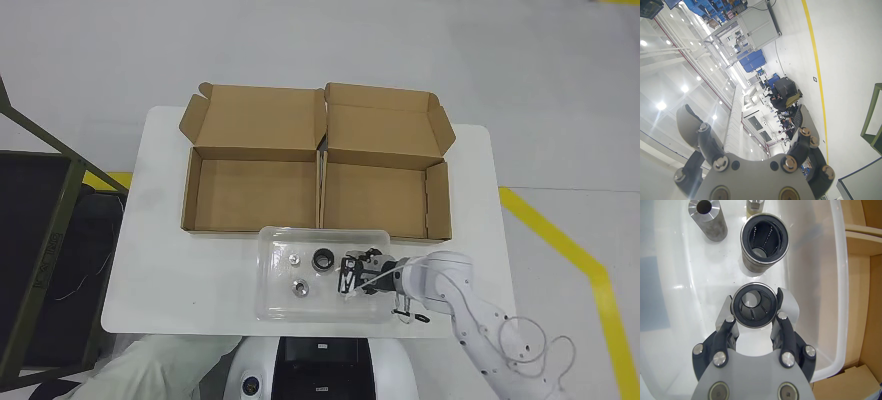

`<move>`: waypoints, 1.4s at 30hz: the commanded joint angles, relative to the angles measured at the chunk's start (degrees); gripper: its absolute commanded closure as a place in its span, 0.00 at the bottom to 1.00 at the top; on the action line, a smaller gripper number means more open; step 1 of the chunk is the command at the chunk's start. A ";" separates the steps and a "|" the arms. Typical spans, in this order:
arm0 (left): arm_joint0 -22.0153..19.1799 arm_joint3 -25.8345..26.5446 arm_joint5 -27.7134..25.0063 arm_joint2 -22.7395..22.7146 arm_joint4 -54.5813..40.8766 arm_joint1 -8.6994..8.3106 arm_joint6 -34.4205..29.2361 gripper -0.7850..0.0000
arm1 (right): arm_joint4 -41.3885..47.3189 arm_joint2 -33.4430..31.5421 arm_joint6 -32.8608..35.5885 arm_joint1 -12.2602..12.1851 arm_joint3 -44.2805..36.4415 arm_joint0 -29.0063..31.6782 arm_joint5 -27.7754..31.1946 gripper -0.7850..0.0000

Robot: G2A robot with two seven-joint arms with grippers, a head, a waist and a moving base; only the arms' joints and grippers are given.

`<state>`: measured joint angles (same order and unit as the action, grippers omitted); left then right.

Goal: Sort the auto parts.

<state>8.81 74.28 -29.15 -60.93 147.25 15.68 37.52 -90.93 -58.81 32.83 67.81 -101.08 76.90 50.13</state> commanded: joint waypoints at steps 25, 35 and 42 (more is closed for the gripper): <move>0.00 0.00 0.00 0.00 0.00 0.00 0.00 0.00 | 0.69 -5.04 -1.73 -2.28 -12.61 5.13 -1.20 1.00; 0.00 0.00 0.00 0.00 0.00 0.00 0.00 0.00 | 4.64 -7.33 -11.83 -2.72 -14.56 5.85 -3.47 1.00; 0.00 0.00 0.00 0.00 0.00 0.00 0.00 0.00 | 8.21 -7.01 -22.15 -2.43 -13.11 3.79 -6.43 1.00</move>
<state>8.81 74.28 -29.15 -60.93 147.25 15.68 37.52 -82.77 -66.10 12.06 65.32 -114.30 81.22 44.22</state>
